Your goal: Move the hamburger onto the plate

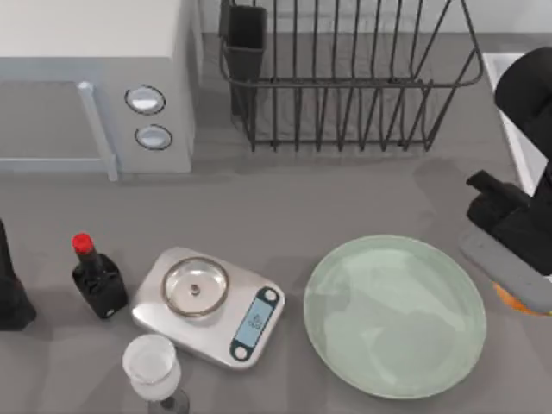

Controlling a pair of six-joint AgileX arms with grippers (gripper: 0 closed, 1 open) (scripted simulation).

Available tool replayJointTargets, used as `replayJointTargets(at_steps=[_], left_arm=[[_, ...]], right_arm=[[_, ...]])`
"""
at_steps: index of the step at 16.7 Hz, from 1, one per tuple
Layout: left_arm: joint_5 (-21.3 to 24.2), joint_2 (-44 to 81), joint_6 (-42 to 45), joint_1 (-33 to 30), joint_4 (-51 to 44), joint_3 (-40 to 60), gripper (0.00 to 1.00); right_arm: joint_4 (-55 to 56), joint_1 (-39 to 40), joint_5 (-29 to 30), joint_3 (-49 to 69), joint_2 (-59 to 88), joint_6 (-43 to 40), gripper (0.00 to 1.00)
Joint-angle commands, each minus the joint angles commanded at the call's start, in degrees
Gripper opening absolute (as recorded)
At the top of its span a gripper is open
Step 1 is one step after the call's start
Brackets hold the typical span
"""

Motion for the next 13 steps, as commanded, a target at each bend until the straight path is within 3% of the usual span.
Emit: replayJointTargets(at_steps=[6, 9, 13], left_arm=[[0.0, 0.0, 0.0, 0.0, 0.0, 0.0, 1.00], [0.0, 0.0, 0.0, 0.0, 0.0, 0.0, 1.00], [0.0, 0.0, 0.0, 0.0, 0.0, 0.0, 1.00]], right_arm=[[2.1, 13.3, 0.2, 8.7, 9.4, -27.1, 0.00], [3.2, 16.9, 0.5, 11.1, 11.4, -32.9, 0.00], [3.4, 17.5, 0.6, 11.5, 11.7, -33.9, 0.00]])
